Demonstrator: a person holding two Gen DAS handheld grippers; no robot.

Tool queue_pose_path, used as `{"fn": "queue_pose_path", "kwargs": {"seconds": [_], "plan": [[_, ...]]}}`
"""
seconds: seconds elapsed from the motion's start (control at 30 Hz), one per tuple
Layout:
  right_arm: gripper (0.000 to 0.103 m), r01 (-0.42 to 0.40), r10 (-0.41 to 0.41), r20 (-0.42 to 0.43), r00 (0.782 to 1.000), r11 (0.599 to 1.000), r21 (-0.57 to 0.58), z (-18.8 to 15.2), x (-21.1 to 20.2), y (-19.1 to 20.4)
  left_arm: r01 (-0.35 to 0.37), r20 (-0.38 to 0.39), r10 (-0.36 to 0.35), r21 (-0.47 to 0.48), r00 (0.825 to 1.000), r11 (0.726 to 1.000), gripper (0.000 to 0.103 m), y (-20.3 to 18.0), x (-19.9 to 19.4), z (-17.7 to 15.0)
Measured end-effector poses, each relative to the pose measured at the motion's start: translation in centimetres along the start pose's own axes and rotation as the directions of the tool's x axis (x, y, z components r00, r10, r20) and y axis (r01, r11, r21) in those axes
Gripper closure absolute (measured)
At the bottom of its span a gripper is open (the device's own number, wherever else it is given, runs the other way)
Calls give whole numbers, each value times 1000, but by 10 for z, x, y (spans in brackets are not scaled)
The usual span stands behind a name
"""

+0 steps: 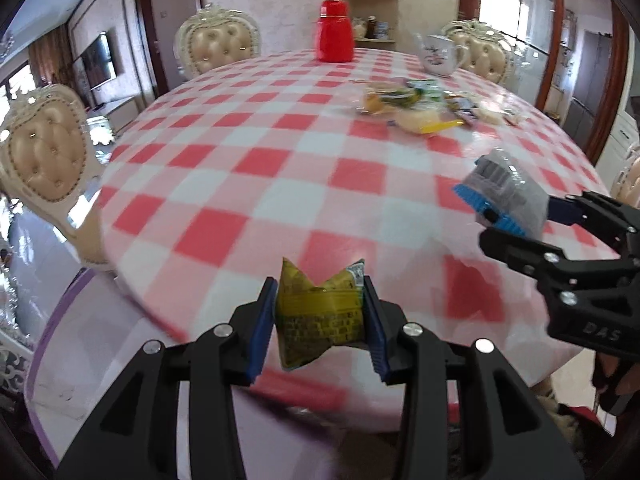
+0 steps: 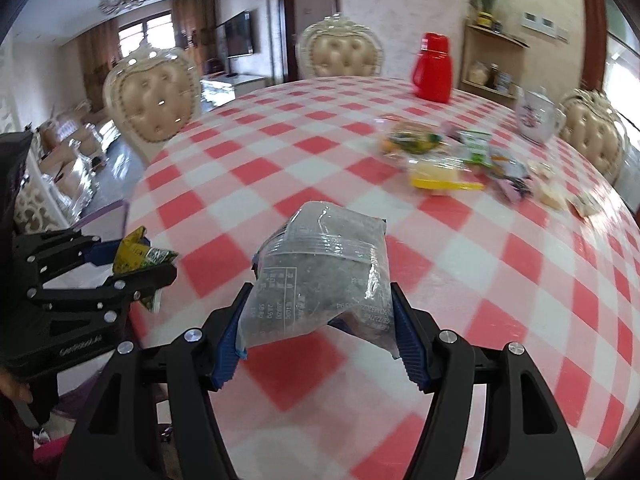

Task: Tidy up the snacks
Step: 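Carry both snacks to the clear box and release them inside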

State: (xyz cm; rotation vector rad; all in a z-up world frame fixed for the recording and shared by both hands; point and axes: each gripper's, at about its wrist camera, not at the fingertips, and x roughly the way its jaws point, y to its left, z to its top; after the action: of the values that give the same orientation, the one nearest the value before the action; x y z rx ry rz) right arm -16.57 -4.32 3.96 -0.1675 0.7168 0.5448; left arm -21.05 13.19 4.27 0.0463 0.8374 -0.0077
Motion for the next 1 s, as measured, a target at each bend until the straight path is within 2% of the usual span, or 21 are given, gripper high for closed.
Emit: {"fn": "queue_pose_path", "kwargs": {"seconds": [0.23, 0.47, 0.67, 0.77, 0.8, 0.83, 0.87, 0.9, 0.93, 1.0], "plan": [[39, -118, 116, -23, 993, 983, -138, 6, 3, 72, -78, -19, 77, -40, 997, 996, 62, 55, -7, -15], [39, -222, 205, -88, 975, 934, -279, -3, 10, 145, -152, -61, 146, -107, 987, 983, 62, 113, -14, -37], [39, -320, 277, -164, 947, 868, -380, -19, 13, 195, -200, -132, 183, -133, 974, 971, 60, 155, -11, -60], [38, -393, 337, -205, 919, 826, -403, -27, 14, 213, -241, -149, 221, -133, 964, 961, 59, 168, -13, -64], [38, -415, 360, -208, 910, 817, -402, -28, 12, 215, -255, -161, 234, -129, 959, 958, 53, 173, -13, -64], [34, -433, 379, -210, 901, 808, -400, -28, 9, 217, -277, -173, 255, -122, 951, 953, 35, 176, -13, -63], [31, -444, 395, -204, 896, 802, -399, -27, 5, 216, -318, -167, 295, -127, 941, 940, 23, 180, -17, -61], [27, -441, 406, -173, 897, 805, -396, -25, -2, 212, -344, -156, 322, -140, 934, 929, 16, 183, -22, -60], [25, -432, 409, -144, 901, 813, -390, -22, -8, 206, -367, -144, 345, -165, 927, 916, 14, 188, -27, -58], [23, -395, 391, -85, 916, 848, -354, -15, -14, 185, -375, -137, 353, -216, 926, 901, 9, 194, -35, -53]]}}
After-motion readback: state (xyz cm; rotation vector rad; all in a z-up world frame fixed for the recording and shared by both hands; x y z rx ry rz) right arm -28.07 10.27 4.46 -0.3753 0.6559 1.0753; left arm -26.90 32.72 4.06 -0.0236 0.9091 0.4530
